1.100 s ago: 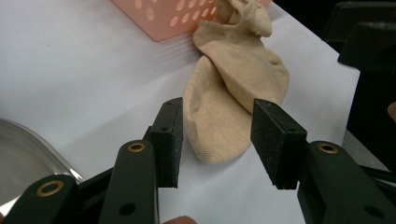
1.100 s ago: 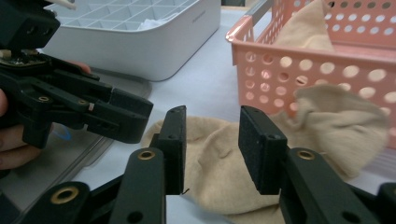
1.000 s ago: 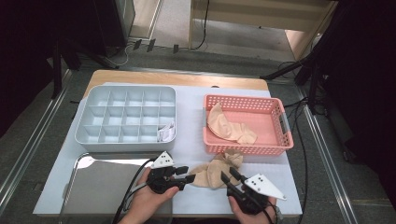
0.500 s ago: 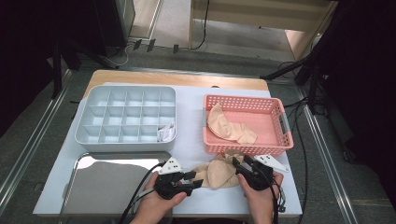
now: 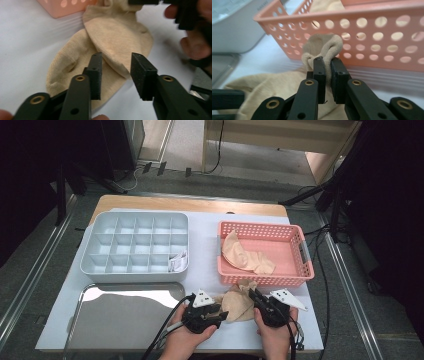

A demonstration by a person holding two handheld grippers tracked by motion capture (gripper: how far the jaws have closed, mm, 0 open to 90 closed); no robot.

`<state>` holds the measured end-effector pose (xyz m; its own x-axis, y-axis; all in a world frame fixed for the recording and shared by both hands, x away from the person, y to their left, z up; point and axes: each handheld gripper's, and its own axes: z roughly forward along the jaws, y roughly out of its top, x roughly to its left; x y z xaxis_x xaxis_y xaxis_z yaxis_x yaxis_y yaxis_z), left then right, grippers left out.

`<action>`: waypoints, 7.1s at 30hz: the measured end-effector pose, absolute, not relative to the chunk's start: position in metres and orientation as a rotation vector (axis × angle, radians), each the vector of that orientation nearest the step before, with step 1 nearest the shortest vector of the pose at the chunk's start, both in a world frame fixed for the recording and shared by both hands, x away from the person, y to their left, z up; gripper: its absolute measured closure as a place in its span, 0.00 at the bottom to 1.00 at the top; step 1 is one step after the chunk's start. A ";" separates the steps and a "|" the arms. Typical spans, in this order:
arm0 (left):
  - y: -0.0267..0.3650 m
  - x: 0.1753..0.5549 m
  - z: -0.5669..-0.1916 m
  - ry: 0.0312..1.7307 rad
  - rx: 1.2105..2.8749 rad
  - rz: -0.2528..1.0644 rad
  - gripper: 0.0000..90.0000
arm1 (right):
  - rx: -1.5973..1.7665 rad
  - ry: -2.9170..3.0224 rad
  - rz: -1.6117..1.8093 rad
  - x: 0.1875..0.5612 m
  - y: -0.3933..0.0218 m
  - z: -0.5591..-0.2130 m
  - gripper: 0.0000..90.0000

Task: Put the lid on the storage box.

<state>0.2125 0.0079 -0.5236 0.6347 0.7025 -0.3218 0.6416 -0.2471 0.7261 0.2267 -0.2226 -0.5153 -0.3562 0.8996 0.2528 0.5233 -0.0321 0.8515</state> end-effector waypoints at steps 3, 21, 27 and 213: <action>0.008 0.215 -0.525 1.063 1.961 0.080 0.96 | 1.465 1.871 1.383 0.222 -0.221 -0.512 0.94; 0.035 0.197 -0.519 0.992 1.945 0.027 1.00 | 1.518 1.782 1.484 0.180 -0.239 -0.502 0.92; 0.049 0.188 -0.516 0.978 1.965 -0.007 1.00 | 1.517 1.819 1.450 0.161 -0.239 -0.506 0.91; 0.069 0.219 -0.525 1.097 1.966 -0.027 0.99 | 1.650 1.953 1.251 0.192 -0.262 -0.511 0.95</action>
